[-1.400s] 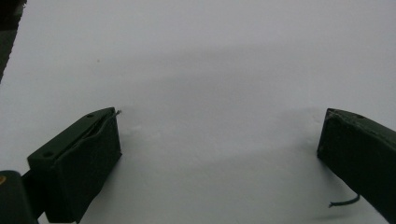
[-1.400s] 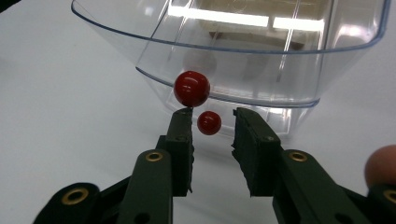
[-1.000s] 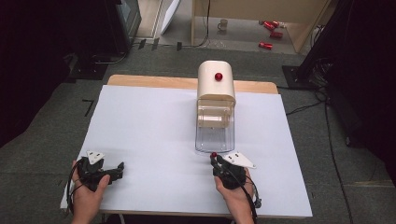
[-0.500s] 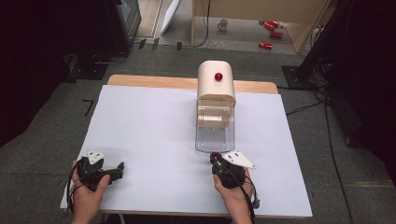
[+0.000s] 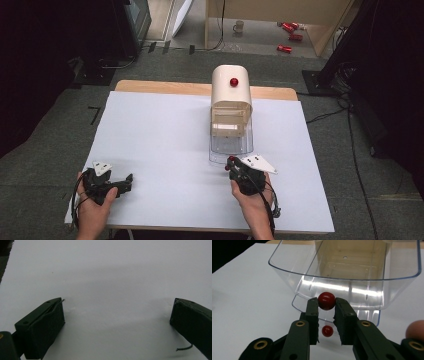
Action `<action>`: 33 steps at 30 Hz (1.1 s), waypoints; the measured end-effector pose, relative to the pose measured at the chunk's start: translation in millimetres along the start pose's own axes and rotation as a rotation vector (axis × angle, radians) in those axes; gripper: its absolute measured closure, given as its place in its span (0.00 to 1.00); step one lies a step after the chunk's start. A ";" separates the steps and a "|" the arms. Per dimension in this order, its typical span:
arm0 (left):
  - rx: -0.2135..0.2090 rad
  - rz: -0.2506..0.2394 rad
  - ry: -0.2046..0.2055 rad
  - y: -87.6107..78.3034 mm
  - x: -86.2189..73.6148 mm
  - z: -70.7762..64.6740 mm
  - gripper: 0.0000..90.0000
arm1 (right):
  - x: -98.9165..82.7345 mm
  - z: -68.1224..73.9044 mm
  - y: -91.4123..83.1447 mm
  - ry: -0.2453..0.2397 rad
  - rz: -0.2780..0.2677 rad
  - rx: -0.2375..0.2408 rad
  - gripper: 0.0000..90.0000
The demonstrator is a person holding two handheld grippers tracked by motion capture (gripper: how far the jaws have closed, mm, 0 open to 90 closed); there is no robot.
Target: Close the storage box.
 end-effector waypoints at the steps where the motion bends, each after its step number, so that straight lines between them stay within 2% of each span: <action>1: 0.000 0.000 0.000 0.0 0.0 0.0 0.00 | 2.2 -0.5 0.3 0.002 -0.002 -0.001 0.83; 14: 0.000 0.000 -0.001 0.0 0.0 0.0 0.00 | 26.5 -13.2 16.3 0.008 -0.006 -0.009 0.83; 29: 0.000 -0.001 -0.002 0.1 0.1 -0.1 0.00 | 56.4 -29.3 36.9 -0.008 -0.027 -0.031 0.83; 33: 0.000 -0.001 -0.001 0.1 0.2 0.1 0.00 | 60.0 -31.6 43.8 -0.012 -0.017 -0.036 0.83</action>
Point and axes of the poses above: each handheld gripper's, and its own axes: y roughly forward along the jaws, x roughly out of its top, z roughly to its left, the point moved 9 cm from there along y, roughly forward along the jaws, and after that the axes turned 14 degrees about -y, right-handed, at the moved point
